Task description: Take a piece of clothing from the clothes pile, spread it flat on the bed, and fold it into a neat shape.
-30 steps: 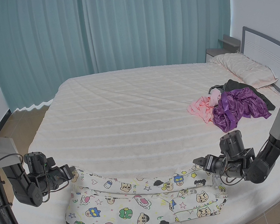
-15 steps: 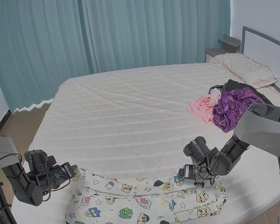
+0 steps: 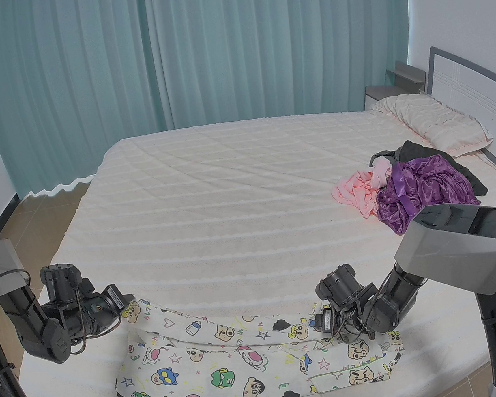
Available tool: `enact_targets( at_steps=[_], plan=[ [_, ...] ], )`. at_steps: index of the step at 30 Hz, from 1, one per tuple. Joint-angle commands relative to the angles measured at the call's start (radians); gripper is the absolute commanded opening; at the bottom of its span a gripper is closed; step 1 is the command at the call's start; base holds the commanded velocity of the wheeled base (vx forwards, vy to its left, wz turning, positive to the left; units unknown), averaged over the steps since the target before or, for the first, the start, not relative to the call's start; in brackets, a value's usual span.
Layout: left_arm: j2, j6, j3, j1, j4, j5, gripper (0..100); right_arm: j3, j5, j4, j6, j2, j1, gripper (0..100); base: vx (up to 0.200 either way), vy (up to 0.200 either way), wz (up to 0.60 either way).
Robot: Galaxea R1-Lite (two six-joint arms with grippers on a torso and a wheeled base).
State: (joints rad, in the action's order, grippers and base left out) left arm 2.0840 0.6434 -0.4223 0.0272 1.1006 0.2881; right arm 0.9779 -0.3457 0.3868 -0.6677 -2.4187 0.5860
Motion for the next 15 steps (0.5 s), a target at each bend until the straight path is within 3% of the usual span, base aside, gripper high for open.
enact_targets(
  at_steps=[1, 15],
  plan=[
    [-0.030, 0.002, 0.005, 0.000, 0.027, 0.000, 0, 0.001, 0.001, 0.000, 0.000, -0.011, 0.002, 100, 0.000, 0.000, 0.00],
    [0.028, 0.001, -0.038, 0.030, 0.047, 0.014, 0, -0.002, 0.007, 0.040, -0.009, -0.011, -0.003, 100, 0.000, 0.000, 0.00]
  ],
)
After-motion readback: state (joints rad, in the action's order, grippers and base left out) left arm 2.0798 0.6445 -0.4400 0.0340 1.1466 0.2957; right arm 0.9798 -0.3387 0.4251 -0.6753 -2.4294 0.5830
